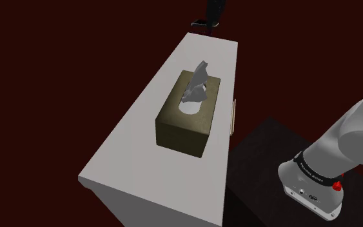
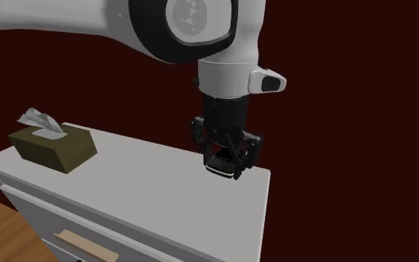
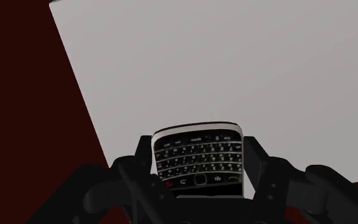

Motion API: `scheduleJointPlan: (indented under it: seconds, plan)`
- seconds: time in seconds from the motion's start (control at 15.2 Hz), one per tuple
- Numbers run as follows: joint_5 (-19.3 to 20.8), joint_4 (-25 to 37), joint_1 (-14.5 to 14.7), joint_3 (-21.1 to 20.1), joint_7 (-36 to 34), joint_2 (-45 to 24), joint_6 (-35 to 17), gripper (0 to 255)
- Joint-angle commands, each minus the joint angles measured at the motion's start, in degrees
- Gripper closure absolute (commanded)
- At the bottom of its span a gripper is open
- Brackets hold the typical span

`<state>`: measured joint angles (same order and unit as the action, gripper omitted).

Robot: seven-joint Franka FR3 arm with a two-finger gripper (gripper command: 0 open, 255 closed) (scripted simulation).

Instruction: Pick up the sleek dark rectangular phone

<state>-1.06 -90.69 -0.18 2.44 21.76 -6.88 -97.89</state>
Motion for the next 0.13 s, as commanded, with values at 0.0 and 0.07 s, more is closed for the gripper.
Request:
scheduleJointPlan:
  seconds: [0.0, 0.07]
  plan:
    - [0.0, 1.0, 0.0, 0.0, 0.0, -0.1, 0.9, 255]
    - [0.0, 1.0, 0.0, 0.0, 0.0, -0.1, 0.9, 255]
